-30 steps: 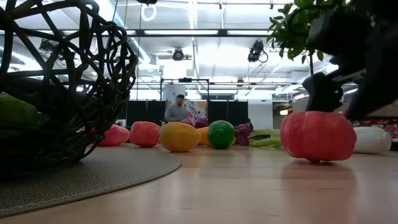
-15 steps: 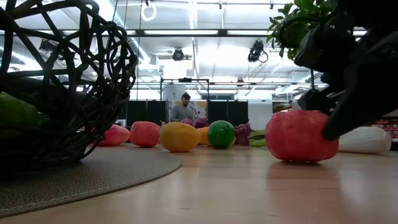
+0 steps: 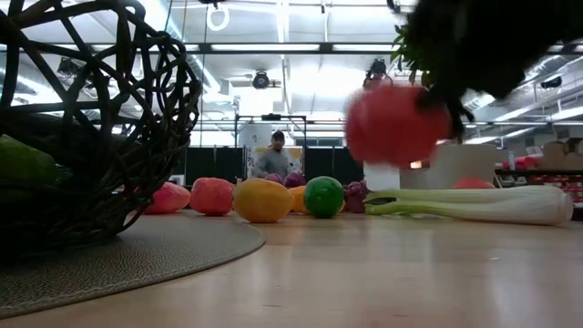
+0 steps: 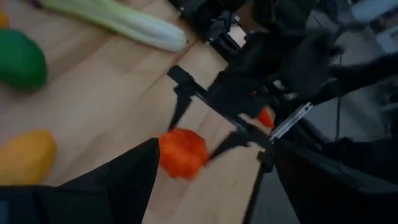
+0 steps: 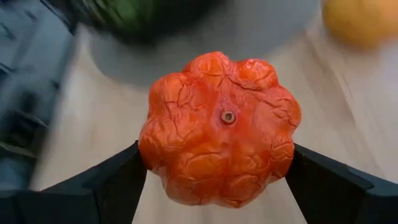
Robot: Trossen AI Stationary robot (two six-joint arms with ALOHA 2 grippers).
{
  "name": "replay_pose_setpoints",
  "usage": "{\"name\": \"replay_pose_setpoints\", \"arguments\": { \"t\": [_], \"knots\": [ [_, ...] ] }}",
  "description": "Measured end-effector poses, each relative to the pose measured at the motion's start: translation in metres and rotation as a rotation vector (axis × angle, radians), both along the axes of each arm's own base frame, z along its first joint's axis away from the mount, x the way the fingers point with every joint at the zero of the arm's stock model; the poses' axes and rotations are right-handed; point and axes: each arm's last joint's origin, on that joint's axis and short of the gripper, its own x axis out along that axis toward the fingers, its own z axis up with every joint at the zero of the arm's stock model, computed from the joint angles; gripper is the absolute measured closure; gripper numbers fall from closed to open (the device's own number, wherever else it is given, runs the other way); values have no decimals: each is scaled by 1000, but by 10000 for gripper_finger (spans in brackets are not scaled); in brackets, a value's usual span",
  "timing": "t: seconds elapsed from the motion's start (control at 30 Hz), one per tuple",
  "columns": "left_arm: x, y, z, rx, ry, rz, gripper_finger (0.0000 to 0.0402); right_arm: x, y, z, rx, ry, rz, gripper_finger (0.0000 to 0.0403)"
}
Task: Build produce basket
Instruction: Put the bottom orange pumpkin into the black basket
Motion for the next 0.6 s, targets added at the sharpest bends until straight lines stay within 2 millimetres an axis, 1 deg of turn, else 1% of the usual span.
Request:
{"name": "replay_pose_setpoints", "arguments": {
  "t": [0.1,0.17,0.23,0.27,0.33,0.4,0.47,0.53,0.6],
  "knots": [
    [-2,2,10,26,-64,-24,85,11,3,30,27,-92,5,49],
    [-6,4,26,52,-139,-46,89,18,2,51,57,-157,-6,49],
    [-11,5,41,119,-170,-83,95,26,1,73,89,-222,-23,49],
    [-13,5,48,161,-170,-105,99,29,0,82,98,-248,-30,49],
    [-23,5,54,241,-100,-159,107,37,-3,97,102,-288,-37,49],
    [-29,6,62,278,-69,-184,113,42,-6,109,99,-304,-38,49],
    [-36,7,62,317,-2,-213,117,50,-10,116,91,-306,-46,49],
    [-39,5,63,358,29,-250,118,54,-14,116,88,-277,-40,49],
    [-40,3,65,415,19,-293,120,64,-16,120,125,-292,-32,49]
  ]
}}
